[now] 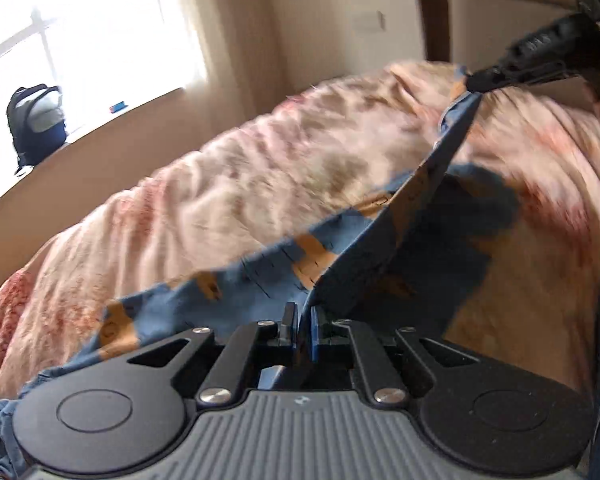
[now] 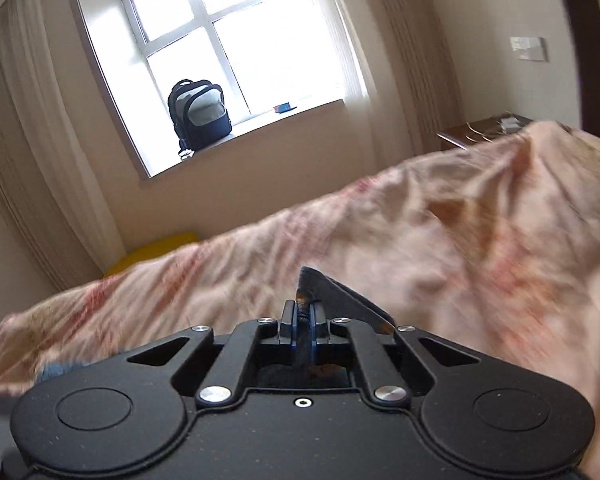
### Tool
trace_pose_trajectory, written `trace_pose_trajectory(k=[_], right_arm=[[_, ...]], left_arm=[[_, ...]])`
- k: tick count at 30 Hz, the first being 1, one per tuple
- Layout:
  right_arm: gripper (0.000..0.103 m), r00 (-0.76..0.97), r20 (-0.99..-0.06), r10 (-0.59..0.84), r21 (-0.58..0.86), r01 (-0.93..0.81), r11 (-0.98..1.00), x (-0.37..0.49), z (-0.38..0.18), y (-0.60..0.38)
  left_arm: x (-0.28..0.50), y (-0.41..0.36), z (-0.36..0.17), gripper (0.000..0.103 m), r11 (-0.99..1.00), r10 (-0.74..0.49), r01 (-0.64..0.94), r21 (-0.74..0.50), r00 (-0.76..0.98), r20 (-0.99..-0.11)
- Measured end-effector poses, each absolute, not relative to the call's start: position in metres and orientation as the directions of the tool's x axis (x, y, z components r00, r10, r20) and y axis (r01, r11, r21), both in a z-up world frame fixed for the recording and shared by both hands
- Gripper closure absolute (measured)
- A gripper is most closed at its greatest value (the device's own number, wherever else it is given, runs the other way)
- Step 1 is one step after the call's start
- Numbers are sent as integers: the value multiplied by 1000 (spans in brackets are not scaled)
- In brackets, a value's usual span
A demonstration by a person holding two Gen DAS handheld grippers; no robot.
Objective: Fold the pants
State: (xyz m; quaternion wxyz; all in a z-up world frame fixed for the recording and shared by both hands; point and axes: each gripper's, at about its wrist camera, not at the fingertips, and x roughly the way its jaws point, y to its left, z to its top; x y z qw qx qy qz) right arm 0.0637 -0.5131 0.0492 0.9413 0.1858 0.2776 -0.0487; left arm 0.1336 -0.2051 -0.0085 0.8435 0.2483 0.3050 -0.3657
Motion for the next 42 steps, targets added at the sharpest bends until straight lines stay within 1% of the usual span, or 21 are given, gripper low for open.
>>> trace_pose_trajectory(k=[4,6,7,8,10,11,12,13,14,15,16,19,22,27,30,33,35,36,39,41,42], right_arm=[[97,786,-618,33,342,231,911,41,-1,-527],[95,770,-637,40,353,245,903,37,-21,-532],[92,765,-642,51,363,245,899,34,-28,-535],[87,760,-647,62,375,246,894,32,-33,-538],[73,762,-644,70,392,249,886,22,-41,-544],[71,766,-638,78,401,243,883,18,-44,-546],[65,771,-631,84,410,240,880,13,-46,-549],[53,776,-625,86,417,239,877,9,-48,-550],[45,782,-617,87,421,235,876,5,-50,-551],[30,792,-604,93,428,224,875,1,-51,-552],[23,803,-588,98,436,213,875,-4,-51,-553],[11,827,-554,92,425,186,886,-9,-50,-550],[12,829,-551,92,391,160,906,-9,-49,-544],[14,831,-547,102,395,149,907,-11,-51,-545],[14,838,-532,119,430,146,891,-14,-54,-549],[14,846,-517,128,452,142,881,-15,-55,-550],[18,849,-510,136,464,139,875,-14,-56,-550],[24,851,-507,135,465,138,874,-13,-56,-550],[47,848,-519,103,448,168,878,-11,-57,-548],[61,845,-531,59,445,219,868,-11,-60,-549],[72,844,-534,49,454,238,858,-11,-63,-550]], left_arm=[[127,-221,-36,96,575,-408,785,230,519,-751],[126,-226,-46,92,557,-388,797,233,498,-776],[124,-227,-48,81,545,-385,805,233,487,-784],[122,-226,-49,54,535,-386,813,231,478,-789],[120,-225,-43,27,528,-404,821,217,468,-786],[122,-225,-36,25,528,-425,828,189,451,-785],[127,-225,-29,24,531,-449,836,141,419,-789],[132,-226,-23,18,541,-468,836,95,393,-791],[139,-229,-17,8,553,-488,832,53,375,-788],[147,-235,-10,4,564,-514,826,13,363,-777],[155,-244,-7,0,576,-531,818,-8,366,-764],[179,-283,-1,0,605,-555,796,-28,396,-731],[195,-335,-5,0,548,-595,836,-33,362,-718],[199,-412,-20,2,356,-624,932,67,290,-725],[198,-439,-28,12,280,-604,956,93,251,-757],[199,-457,-37,30,268,-564,958,99,239,-790],[199,-462,-41,45,265,-542,959,103,237,-806],[198,-464,-41,47,253,-541,962,100,227,-810],[193,-468,-42,59,223,-546,970,100,209,-811],[191,-470,-43,71,218,-539,972,88,195,-819],[190,-471,-45,75,219,-530,972,89,195,-825]])
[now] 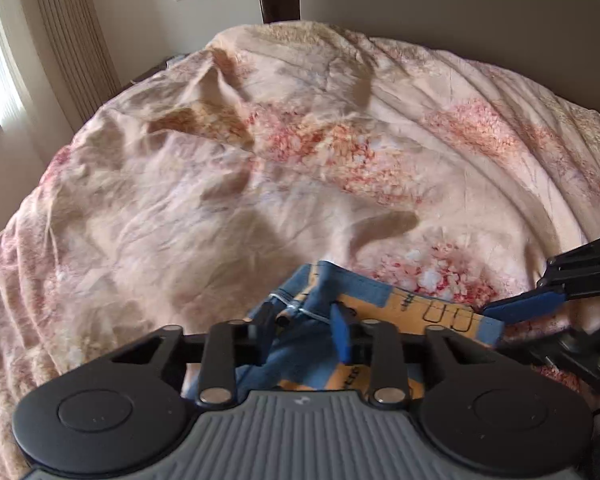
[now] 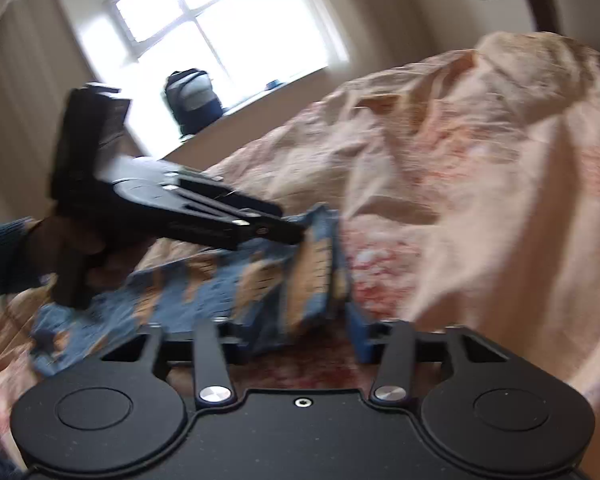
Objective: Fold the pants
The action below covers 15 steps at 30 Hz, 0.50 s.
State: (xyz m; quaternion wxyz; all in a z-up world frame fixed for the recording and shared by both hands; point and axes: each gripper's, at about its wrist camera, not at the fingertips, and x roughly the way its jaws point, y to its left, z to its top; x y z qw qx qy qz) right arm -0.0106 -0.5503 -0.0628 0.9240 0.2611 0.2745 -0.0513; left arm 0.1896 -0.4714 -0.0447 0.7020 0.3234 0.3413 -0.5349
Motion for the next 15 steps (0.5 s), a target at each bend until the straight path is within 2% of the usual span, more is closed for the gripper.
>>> trace_pose_trajectory(k=[1,3,9,10,15], right_arm=[[80,843,-536,41,462,252,850,-11,-65,-551],[84,845,-534,28,450,256,856,-11,-66,-547],[90,859,-511,-15,362,231,903,-13,-53,-536],[90,861,-507,-21,347,226,910,-13,-50,-534],[91,879,-476,-35,295,197,935,-8,-40,-531]], left_arm=[[187,-473,-46,81,216,-525,971,98,200,-827],[180,-475,-46,91,213,-520,965,155,246,-818],[166,-471,-33,97,210,-546,951,228,307,-780],[165,-469,-28,103,217,-560,948,232,316,-766],[168,-470,-12,103,245,-597,945,218,324,-734]])
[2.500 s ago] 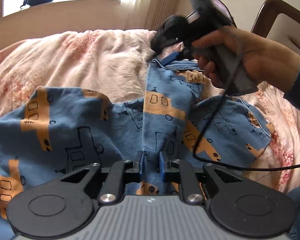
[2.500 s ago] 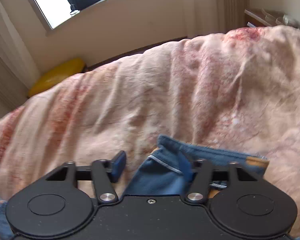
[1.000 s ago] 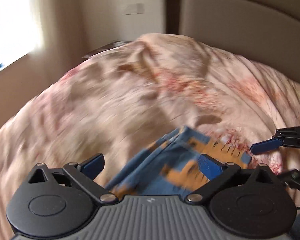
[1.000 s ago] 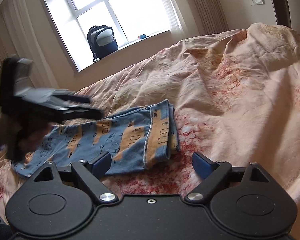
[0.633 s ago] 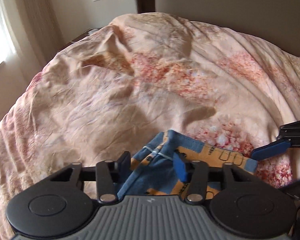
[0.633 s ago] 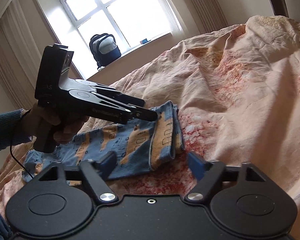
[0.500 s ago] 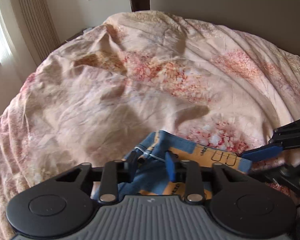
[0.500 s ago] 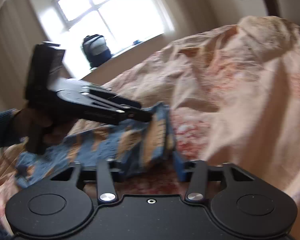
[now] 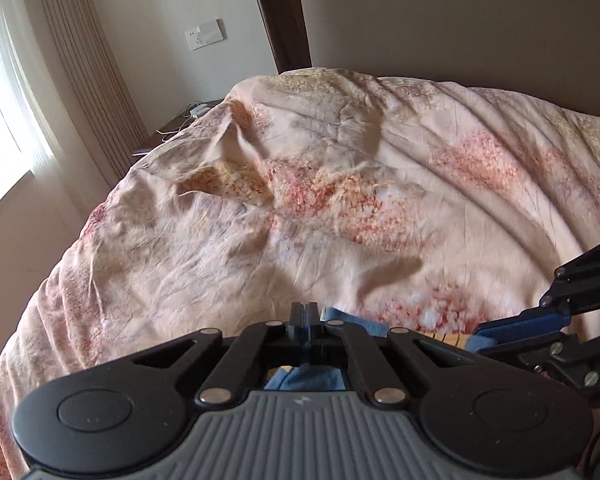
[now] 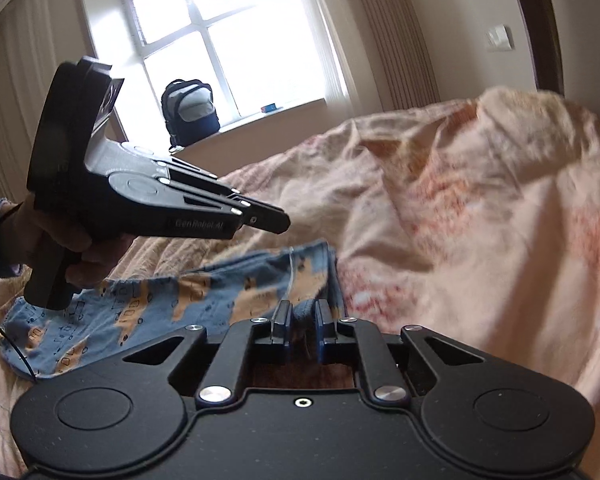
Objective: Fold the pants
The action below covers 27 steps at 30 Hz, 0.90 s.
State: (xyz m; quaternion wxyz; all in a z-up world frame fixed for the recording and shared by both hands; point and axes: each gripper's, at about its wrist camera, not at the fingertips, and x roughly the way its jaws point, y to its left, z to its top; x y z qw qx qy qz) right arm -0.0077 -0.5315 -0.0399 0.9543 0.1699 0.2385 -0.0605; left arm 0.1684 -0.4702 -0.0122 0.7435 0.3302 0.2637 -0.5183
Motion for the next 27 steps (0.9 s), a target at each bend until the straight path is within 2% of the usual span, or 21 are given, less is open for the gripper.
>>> trace_pose_trajectory(k=[3,4,6,7,8,9,12,14,15,19,22,27], right_arm=[[91,865,-500,-37,281,202,938,-1,-43,-533],[91,863,-504,-33,284,202,937,-1,-45,-534],[91,856,-516,-30,286,205,936,-4,-49,-535],[91,852,-523,-28,288,208,935,-6,-52,-536],[91,847,-531,-25,295,213,931,-7,-55,-538],[91,843,-537,-19,306,216,927,-9,-59,-539],[91,841,-541,-10,329,222,918,-11,-65,-540],[91,843,-538,-13,328,223,918,-11,-66,-539],[91,843,-537,-13,327,223,918,-11,-65,-539],[91,842,-540,-14,326,224,918,-12,-66,-539],[91,841,-541,-16,328,228,917,-11,-67,-538],[91,848,-530,-28,306,222,926,-12,-62,-535]], left_arm=[[173,-476,-23,103,217,-567,955,202,291,-770],[176,-477,-27,97,208,-559,961,181,268,-785],[182,-474,-33,84,201,-560,970,136,228,-797],[186,-473,-34,66,205,-562,972,115,213,-799],[190,-472,-35,54,211,-566,973,98,203,-799],[193,-471,-36,53,216,-571,973,84,196,-798],[200,-474,-41,55,216,-551,974,73,184,-814],[200,-477,-43,67,197,-543,978,64,163,-824],[199,-477,-43,69,187,-544,980,64,158,-824],[192,-482,-42,71,148,-538,985,88,155,-828],[188,-487,-49,88,149,-493,979,136,193,-848],[181,-483,-39,96,177,-523,970,167,236,-819]])
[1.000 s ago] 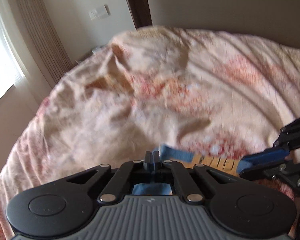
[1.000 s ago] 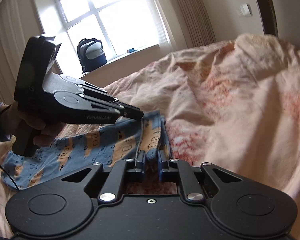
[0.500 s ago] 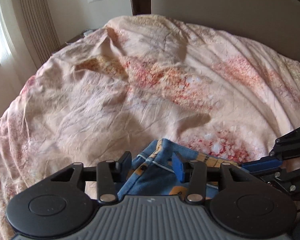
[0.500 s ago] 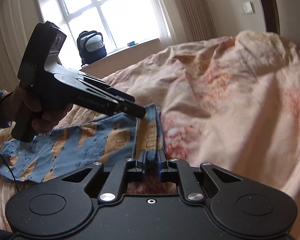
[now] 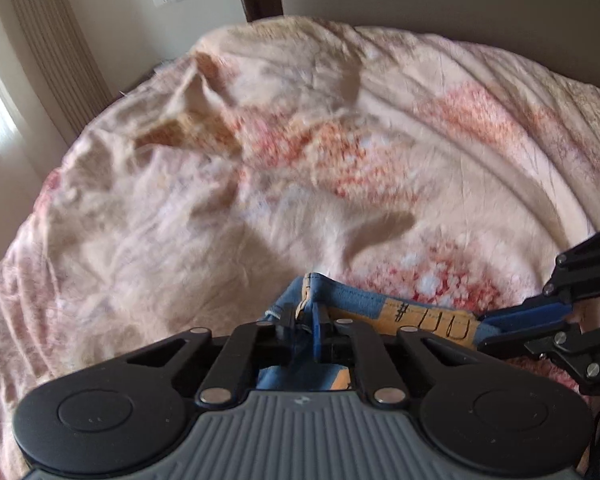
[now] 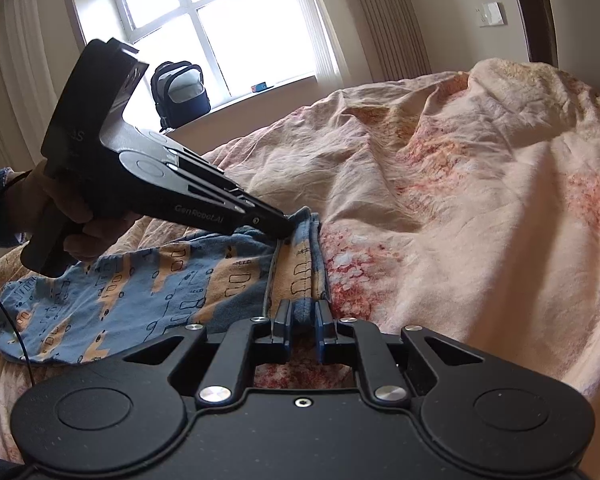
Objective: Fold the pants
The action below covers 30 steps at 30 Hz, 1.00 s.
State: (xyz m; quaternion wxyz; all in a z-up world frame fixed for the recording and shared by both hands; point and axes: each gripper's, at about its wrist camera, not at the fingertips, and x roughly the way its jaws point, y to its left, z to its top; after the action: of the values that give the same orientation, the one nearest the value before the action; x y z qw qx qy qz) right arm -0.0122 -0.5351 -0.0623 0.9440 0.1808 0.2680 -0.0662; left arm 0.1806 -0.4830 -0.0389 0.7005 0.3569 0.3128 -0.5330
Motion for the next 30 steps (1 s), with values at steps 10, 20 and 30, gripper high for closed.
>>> trace_pose_trajectory(k=[10,20,30], right_arm=[[93,847,-528,-64,257,232,938,8,-56,-540],[66,837,-542,-72,245,240,940,5,-49,-542],[31,733,-647,-208,-95,194,976,32,-59,-507]], left_arm=[[181,-487,-35,95,244,-532,938,246,341,-775],[185,-446,-31,29,393,-582,901,184,398,-709],[175,-253,-51,12,697,-245,645,312,624,-742]])
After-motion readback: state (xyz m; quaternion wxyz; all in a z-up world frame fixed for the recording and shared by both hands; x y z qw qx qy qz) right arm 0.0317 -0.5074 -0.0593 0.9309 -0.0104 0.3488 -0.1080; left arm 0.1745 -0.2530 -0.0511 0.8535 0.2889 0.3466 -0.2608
